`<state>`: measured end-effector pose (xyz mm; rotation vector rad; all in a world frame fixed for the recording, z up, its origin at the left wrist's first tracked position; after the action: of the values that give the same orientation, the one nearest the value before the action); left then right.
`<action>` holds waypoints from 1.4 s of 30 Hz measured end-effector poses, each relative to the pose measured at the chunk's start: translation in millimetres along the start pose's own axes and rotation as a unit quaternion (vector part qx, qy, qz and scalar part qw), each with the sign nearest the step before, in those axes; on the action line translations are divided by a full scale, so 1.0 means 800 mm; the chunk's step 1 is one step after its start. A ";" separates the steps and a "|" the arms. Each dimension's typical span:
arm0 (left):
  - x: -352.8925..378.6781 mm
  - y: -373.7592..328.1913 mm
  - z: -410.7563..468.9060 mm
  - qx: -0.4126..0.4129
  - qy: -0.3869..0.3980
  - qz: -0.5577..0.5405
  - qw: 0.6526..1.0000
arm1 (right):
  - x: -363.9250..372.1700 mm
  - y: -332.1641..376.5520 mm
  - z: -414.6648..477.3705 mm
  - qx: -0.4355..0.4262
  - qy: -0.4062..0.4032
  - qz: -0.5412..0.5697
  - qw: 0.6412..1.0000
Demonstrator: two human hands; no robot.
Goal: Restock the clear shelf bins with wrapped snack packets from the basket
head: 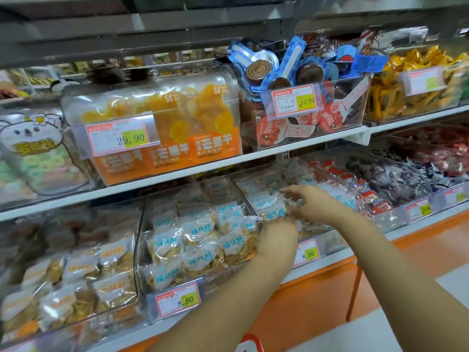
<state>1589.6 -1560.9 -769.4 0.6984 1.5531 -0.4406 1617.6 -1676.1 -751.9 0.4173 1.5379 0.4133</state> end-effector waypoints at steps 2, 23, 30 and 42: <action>-0.001 -0.003 0.003 0.008 0.012 -0.009 1.000 | 0.000 0.004 -0.001 0.013 -0.011 0.009 1.000; 0.013 0.158 -0.100 -0.025 -0.102 -0.205 0.973 | 0.064 0.136 -0.026 0.036 -0.025 -0.110 0.993; -0.020 0.161 -0.036 0.063 0.020 -0.224 0.972 | 0.073 0.138 -0.039 0.088 0.064 -0.221 0.969; -0.025 0.159 -0.023 0.065 0.094 -0.157 0.981 | 0.035 0.125 -0.043 0.044 0.085 -0.155 0.983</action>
<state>1660.1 -1457.9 -731.5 0.6078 1.8349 -0.7345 1583.5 -1575.5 -725.4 0.2084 1.7583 0.1395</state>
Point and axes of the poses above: each hand's wrist, its own z-axis towards the middle knuckle, its own x-axis out of the palm, y = z × x, the point moved 4 cm from there along z, towards the middle knuckle, and after that the axes turned 12 degrees about y, right-handed, at the moved point
